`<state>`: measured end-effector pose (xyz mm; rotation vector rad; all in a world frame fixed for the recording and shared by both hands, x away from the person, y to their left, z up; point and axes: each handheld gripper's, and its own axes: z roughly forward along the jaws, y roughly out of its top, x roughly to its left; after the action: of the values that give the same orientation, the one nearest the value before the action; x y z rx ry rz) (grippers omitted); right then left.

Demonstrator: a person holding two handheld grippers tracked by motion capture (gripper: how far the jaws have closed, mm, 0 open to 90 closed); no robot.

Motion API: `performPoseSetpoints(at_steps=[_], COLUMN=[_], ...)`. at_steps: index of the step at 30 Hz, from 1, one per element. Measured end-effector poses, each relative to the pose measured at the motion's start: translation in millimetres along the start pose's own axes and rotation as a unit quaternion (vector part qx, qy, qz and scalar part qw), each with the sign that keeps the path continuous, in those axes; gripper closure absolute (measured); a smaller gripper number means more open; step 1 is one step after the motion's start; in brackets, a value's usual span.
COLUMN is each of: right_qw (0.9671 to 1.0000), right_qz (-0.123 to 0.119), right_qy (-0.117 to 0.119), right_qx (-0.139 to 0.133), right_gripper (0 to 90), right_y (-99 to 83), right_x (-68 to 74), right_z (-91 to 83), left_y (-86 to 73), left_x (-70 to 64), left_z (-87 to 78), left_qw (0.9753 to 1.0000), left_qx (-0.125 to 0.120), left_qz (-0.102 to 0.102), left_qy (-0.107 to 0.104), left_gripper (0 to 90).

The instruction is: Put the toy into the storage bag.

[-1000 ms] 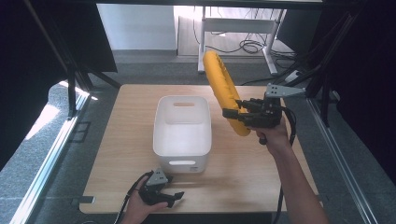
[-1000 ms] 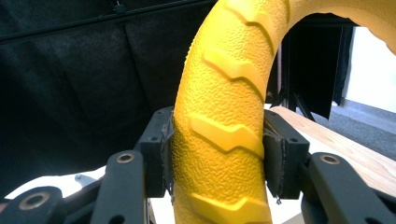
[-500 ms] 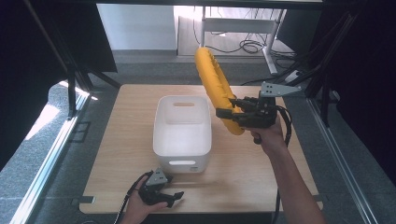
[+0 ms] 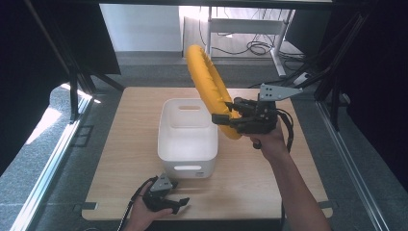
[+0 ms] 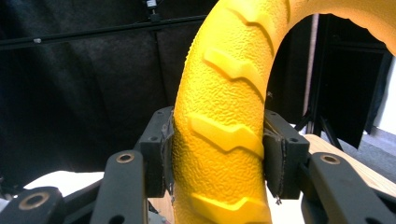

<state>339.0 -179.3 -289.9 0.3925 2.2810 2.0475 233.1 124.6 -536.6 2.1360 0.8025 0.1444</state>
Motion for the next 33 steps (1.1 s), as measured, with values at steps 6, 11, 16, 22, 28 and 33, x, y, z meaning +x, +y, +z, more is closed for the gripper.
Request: performPoseSetpoints(at_steps=[6,11,16,22,28,33], right_qw=[0.9999,0.9997,0.9996,0.9993,0.9989,0.9987], right_qz=[-0.006,-0.007,-0.011,-0.013,-0.015,-0.013], right_qy=[0.012,0.021,0.027,0.036,0.044,0.048], right_qx=[0.001,0.002,0.005,0.006,0.009,0.009], right_gripper=[51.4,51.4,51.4,51.3,51.3,51.3], right_y=[1.5,1.7,1.4,3.0,3.2,2.1], right_x=[4.7,8.0,9.9,13.3,16.1,15.1], right_z=[7.9,16.4,22.0,27.6,33.2,38.9], left_y=[-0.1,0.0,-0.2,0.0,0.0,0.0], left_x=[-0.3,0.2,0.0,0.1,-0.3,0.3], left_z=[0.4,-0.3,0.0,-0.5,0.4,-0.5], left_qw=[1.0000,1.0000,1.0000,1.0000,1.0000,1.0000], left_qx=[-0.001,0.000,-0.001,-0.001,0.002,-0.002], left_qz=[-0.002,-0.001,-0.001,-0.001,0.001,-0.001], left_qy=[-0.001,-0.001,-0.002,-0.002,-0.002,-0.001], left_gripper=[25.7,25.7,25.7,25.7,25.7,25.7])
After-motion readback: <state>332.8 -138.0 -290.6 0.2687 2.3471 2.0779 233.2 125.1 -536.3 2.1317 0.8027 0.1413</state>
